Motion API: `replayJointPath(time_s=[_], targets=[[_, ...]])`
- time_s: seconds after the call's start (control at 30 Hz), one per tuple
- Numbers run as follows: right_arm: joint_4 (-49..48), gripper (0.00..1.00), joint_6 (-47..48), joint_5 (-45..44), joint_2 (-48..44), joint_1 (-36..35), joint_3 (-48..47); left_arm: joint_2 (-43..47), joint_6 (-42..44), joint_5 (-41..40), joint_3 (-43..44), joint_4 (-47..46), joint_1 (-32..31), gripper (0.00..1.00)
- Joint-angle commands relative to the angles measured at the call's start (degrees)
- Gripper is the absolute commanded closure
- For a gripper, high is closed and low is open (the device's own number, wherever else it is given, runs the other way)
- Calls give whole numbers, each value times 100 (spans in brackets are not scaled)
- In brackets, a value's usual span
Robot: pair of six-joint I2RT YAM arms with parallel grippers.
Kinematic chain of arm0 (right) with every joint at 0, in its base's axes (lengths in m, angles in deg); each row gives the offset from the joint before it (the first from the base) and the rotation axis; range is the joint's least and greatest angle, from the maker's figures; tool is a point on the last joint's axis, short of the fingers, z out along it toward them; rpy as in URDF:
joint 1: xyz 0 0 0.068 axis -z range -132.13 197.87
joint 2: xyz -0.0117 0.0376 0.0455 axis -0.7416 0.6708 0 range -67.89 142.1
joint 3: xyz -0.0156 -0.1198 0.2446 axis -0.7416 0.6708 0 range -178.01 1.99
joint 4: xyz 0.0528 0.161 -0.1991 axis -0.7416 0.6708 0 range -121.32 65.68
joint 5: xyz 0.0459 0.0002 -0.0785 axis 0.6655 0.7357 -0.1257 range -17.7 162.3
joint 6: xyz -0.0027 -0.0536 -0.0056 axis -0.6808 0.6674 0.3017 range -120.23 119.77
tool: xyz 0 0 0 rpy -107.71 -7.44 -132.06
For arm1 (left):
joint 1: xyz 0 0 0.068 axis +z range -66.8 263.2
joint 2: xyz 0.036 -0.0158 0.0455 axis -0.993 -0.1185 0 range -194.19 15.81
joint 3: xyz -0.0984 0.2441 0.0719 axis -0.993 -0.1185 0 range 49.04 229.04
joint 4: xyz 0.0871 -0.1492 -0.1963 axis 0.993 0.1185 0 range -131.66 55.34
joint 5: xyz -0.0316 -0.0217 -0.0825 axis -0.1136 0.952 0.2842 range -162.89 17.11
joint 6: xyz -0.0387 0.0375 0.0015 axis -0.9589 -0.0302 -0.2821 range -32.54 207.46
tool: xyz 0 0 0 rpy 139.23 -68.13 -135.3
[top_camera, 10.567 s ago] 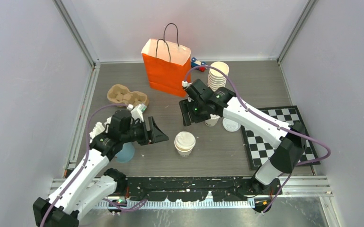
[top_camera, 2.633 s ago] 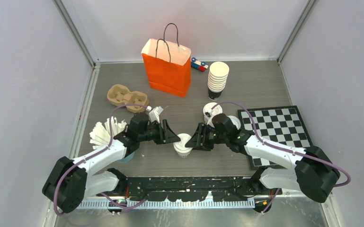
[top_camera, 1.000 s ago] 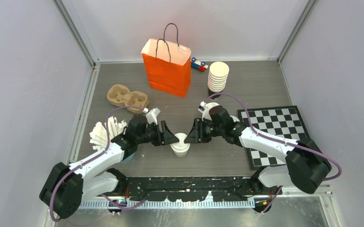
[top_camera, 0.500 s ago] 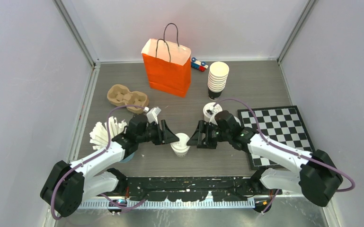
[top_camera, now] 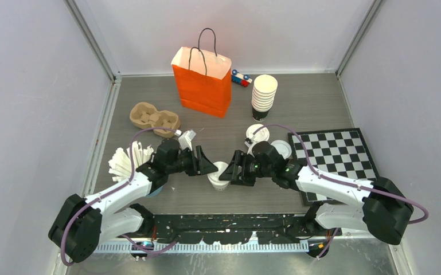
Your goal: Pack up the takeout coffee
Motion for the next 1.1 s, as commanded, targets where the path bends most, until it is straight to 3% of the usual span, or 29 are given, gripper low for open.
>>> replayJointPath(time_s=[0.0, 0.27, 0.63, 1.07], targets=[[-595, 31, -337, -379, 76, -100, 61, 47, 3, -131, -119, -10, -46, 50], [-1026, 36, -486, -445, 246, -161, 281, 41, -2, -147, -111, -11, -51, 50], [-1712, 52, -740, -495, 252, -179, 947, 2, 105, -316, -159, 81, -59, 51], [-2303, 64, -874, -1012, 620, -176, 1843, -9, -41, -199, -386, -191, -59, 51]])
